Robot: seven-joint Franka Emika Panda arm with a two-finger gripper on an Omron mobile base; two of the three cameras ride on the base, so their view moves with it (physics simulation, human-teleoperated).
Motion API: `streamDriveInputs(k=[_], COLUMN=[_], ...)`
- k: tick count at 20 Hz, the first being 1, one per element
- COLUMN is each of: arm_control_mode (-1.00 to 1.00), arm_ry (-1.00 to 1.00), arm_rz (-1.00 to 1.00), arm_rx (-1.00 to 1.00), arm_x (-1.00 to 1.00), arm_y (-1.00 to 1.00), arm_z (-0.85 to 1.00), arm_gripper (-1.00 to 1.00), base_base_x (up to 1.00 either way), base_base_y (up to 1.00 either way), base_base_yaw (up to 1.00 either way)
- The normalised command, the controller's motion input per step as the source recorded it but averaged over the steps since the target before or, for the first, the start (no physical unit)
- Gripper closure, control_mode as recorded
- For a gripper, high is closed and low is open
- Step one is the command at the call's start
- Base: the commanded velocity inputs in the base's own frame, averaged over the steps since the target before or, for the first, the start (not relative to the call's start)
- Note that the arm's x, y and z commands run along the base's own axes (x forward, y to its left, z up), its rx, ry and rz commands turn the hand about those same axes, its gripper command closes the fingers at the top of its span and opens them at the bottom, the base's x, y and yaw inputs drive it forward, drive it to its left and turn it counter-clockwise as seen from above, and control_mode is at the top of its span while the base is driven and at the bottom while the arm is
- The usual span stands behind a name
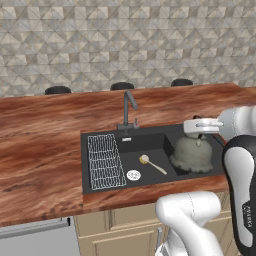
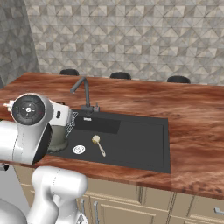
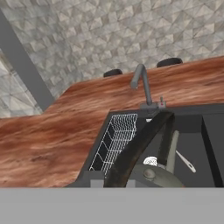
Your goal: Open the cabinet, pick the kettle from the cabinet, and place it in the sink.
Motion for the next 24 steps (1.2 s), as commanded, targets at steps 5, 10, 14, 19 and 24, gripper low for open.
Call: streamDriveInputs(k=[5, 10, 14, 19, 24], arm_control_mode=[-1.0, -1.0, -1.0, -1.0, -1.0], arm_ry=[0.0, 0.0, 0.0, 0.0, 0.0], arm_rz=[0.0, 0.0, 0.0, 0.0, 0.0], arm_rx=[0.0, -0.02, -0.01, -0.02, -0.02], arm_x=[0.14, 0.16, 0.17, 0.16, 0.17], arm_y=[0.0, 0.0, 0.0, 0.02, 0.06], arm_z=[-0.2, -0.2, -0.23, -0.28, -0.28], arm_gripper=[1.0, 1.0, 1.0, 1.0, 1.0], base_base_x=[0.0, 0.0, 0.0, 0.0, 0.0], base_base_y=[0.0, 0.0, 0.0, 0.0, 0.0], base_base_yaw=[0.0, 0.0, 0.0, 0.0, 0.0])
